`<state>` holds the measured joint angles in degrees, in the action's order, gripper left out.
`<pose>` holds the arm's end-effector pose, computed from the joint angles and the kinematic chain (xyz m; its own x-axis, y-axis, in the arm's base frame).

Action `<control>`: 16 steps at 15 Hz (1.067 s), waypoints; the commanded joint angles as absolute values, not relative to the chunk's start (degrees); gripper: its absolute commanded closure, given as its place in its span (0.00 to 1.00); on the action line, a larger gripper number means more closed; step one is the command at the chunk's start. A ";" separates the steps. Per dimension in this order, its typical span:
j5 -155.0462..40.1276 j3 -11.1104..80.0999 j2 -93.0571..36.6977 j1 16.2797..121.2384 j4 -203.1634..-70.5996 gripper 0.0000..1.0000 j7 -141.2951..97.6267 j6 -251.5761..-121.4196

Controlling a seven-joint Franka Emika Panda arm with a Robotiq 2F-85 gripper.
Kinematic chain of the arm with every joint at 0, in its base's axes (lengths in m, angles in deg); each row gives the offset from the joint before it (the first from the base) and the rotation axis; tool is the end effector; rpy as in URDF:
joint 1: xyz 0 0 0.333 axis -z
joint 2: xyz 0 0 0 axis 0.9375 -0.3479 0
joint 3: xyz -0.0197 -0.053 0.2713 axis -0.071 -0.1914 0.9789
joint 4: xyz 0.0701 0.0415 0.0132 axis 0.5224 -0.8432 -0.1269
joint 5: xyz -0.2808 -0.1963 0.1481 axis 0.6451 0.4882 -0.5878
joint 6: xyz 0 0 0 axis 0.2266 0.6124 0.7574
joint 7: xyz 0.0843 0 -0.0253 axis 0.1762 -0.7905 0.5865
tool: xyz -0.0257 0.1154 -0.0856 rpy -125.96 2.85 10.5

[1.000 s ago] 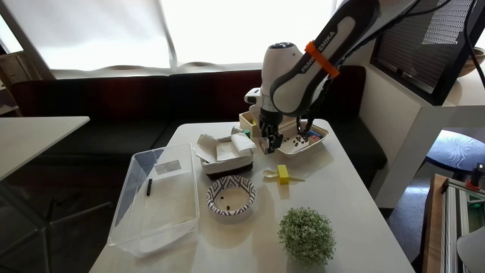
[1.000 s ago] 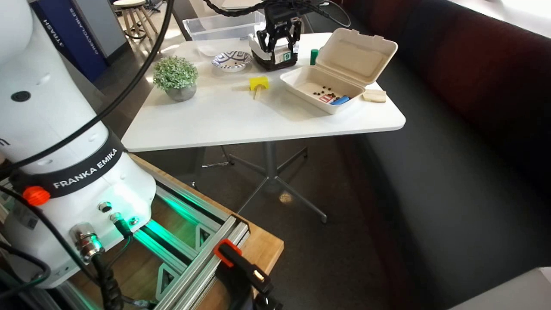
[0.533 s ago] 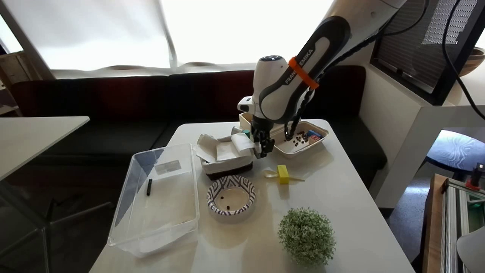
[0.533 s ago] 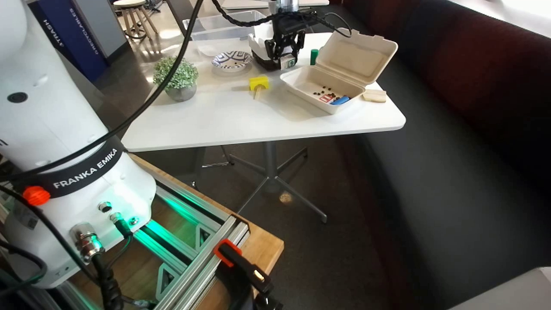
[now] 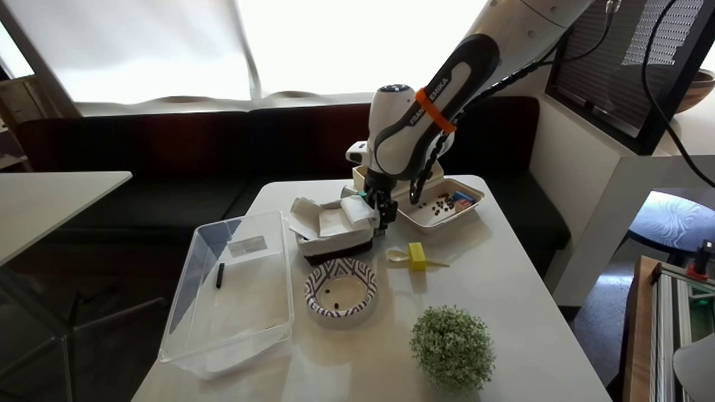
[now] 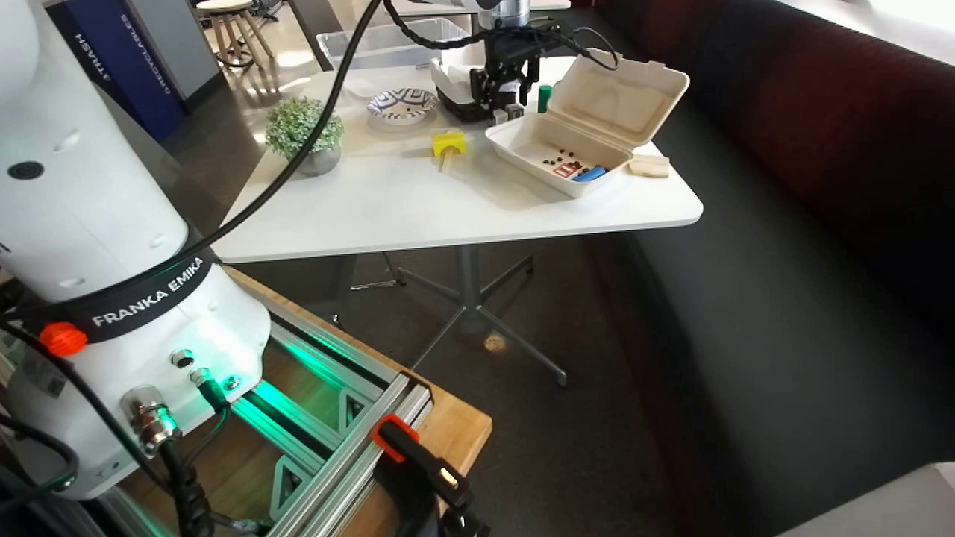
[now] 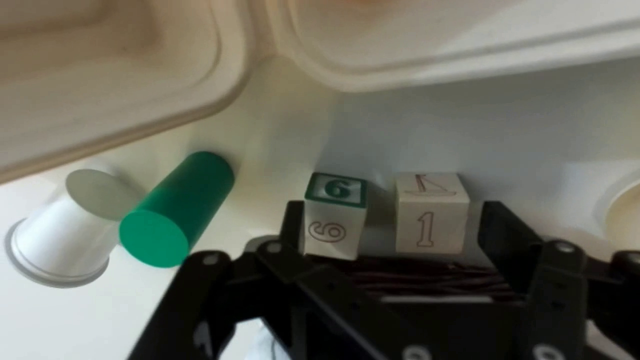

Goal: Remove two blocks from the food pack and put them on the table.

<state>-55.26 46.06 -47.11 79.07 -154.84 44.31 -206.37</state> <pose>0.6103 -0.0171 0.1289 0.4548 0.8852 0.0982 0.8764 -0.4644 0.1273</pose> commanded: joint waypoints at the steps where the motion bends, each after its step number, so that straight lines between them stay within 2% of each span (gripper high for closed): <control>1: -57.71 48.06 -44.33 80.49 -154.54 0.00 44.27 -201.85; 6: -55.05 41.64 -35.51 76.23 -157.29 0.00 32.62 -193.57; 11: -59.44 41.15 -26.78 76.67 -158.81 0.00 21.19 -181.50; 16: -59.70 39.42 -17.21 76.17 -166.24 0.00 6.72 -179.61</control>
<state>-59.19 41.22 -23.84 77.52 -159.22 14.42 -179.10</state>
